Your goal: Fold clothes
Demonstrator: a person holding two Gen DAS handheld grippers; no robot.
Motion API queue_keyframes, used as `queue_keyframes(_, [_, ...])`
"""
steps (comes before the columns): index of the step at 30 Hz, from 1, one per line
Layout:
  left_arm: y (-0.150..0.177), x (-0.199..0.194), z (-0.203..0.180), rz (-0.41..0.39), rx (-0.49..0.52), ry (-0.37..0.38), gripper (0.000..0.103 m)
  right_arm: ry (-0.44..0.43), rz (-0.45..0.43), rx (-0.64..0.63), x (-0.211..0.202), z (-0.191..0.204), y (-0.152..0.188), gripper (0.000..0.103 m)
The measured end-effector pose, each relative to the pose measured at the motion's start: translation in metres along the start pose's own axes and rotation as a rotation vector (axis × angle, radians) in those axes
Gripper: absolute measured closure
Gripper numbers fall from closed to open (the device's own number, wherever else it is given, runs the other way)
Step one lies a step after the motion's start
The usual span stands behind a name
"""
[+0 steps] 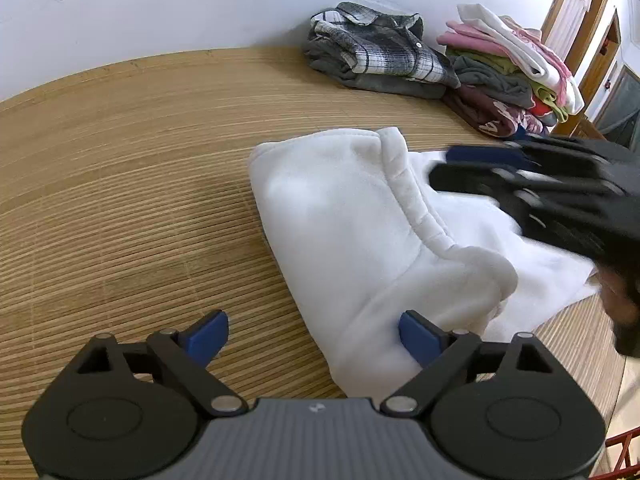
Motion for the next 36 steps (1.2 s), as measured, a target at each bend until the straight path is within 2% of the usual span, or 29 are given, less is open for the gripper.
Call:
queue_keyframes(3, [-0.003, 0.002, 0.002, 0.018, 0.011, 0.021, 0.007, -0.018, 0.134, -0.051, 0.012, 0.014, 0.041, 0.076])
queue_keyframes(4, [-0.005, -0.001, 0.003, 0.022, 0.018, 0.038, 0.007, -0.009, 0.15, -0.058, 0.018, 0.015, 0.055, 0.077])
queue_keyframes(6, [-0.012, -0.005, 0.007, 0.021, 0.023, 0.054, 0.009, 0.02, 0.09, -0.059, 0.016, 0.015, 0.061, 0.077])
queue_keyframes(9, [-0.028, -0.004, 0.021, 0.019, 0.025, 0.046, 0.009, 0.055, 0.093, -0.095, 0.016, 0.018, 0.057, 0.076])
queue_keyframes(12, [-0.046, 0.017, 0.033, 0.05, 0.029, 0.06, 0.009, 0.057, 0.091, -0.069, 0.017, 0.014, 0.059, 0.076])
queue_keyframes(16, [-0.062, 0.057, 0.033, 0.139, 0.046, 0.066, 0.011, 0.07, 0.105, -0.026, 0.018, 0.01, 0.056, 0.074])
queue_keyframes(20, [-0.066, 0.068, 0.016, 0.182, 0.132, 0.049, 0.012, 0.143, 0.077, -0.027, -0.005, 0.011, 0.041, 0.062])
queue_keyframes(22, [-0.068, 0.07, 0.007, 0.194, 0.178, 0.034, 0.012, 0.151, 0.024, -0.073, -0.02, 0.027, 0.033, 0.044])
queue_keyframes(23, [-0.069, 0.071, 0.003, 0.201, 0.199, 0.027, 0.012, 0.151, -0.001, -0.099, -0.027, 0.037, 0.03, 0.029])
queue_keyframes(24, [-0.07, 0.073, 0.0, 0.212, 0.214, 0.023, 0.012, 0.145, -0.022, -0.126, -0.032, 0.047, 0.028, 0.018])
queue_keyframes(28, [-0.073, 0.079, -0.009, 0.251, 0.257, 0.003, 0.01, 0.098, -0.03, -0.246, -0.02, 0.095, 0.037, 0.019])
queue_keyframes(30, [-0.074, 0.08, -0.008, 0.268, 0.254, 0.002, 0.01, 0.108, -0.002, -0.265, -0.002, 0.106, 0.045, 0.019])
queue_keyframes(33, [-0.074, 0.08, -0.008, 0.281, 0.255, -0.002, 0.01, 0.166, 0.048, -0.276, 0.022, 0.101, 0.05, 0.021])
queue_keyframes(35, [-0.074, 0.078, -0.009, 0.278, 0.262, -0.012, 0.011, 0.176, 0.091, -0.272, 0.033, 0.095, 0.054, 0.03])
queue_keyframes(36, [-0.074, 0.074, -0.009, 0.273, 0.265, -0.017, 0.013, 0.153, 0.108, -0.247, 0.035, 0.093, 0.056, 0.037])
Point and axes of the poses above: each gripper's, at about its wrist camera, not at the fingertips, and x roughly the way its jaws point, z to its left, y to its underside, the point moved 10 cm from there along x, roughly the way its jaws point, and after that the axes turned 6 degrees about y, right-handed, at the moved point
